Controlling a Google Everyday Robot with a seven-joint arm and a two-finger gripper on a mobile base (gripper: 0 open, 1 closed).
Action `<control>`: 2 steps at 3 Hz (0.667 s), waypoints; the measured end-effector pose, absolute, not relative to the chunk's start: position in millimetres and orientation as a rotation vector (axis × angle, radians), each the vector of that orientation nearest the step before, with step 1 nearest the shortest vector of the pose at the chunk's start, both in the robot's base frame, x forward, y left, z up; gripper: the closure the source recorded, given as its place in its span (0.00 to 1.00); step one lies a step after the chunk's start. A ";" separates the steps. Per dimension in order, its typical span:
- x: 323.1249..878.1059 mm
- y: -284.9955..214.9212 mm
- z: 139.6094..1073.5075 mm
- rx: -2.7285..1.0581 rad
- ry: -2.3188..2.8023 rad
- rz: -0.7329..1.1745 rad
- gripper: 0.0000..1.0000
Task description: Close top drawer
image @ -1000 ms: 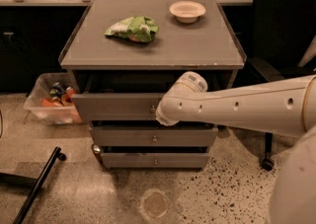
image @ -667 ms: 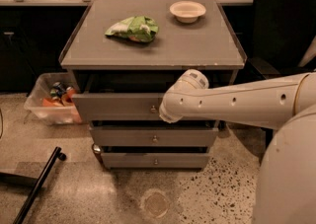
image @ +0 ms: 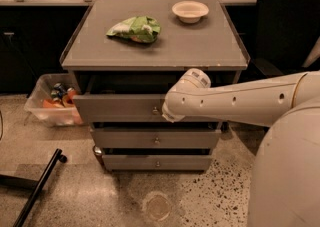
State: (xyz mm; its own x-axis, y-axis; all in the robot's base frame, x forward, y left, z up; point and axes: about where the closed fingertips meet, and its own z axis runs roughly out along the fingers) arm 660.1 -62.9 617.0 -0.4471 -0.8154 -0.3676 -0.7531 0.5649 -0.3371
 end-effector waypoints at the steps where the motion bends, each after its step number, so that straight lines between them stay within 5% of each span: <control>1: 659.6 -63.2 620.2 -1.257 2.300 -0.179 0.11; 2: 656.3 -62.2 622.0 -1.258 2.293 -0.181 0.00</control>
Offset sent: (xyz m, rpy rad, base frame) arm -0.0042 0.0020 0.0102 -0.0029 -0.0326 0.0092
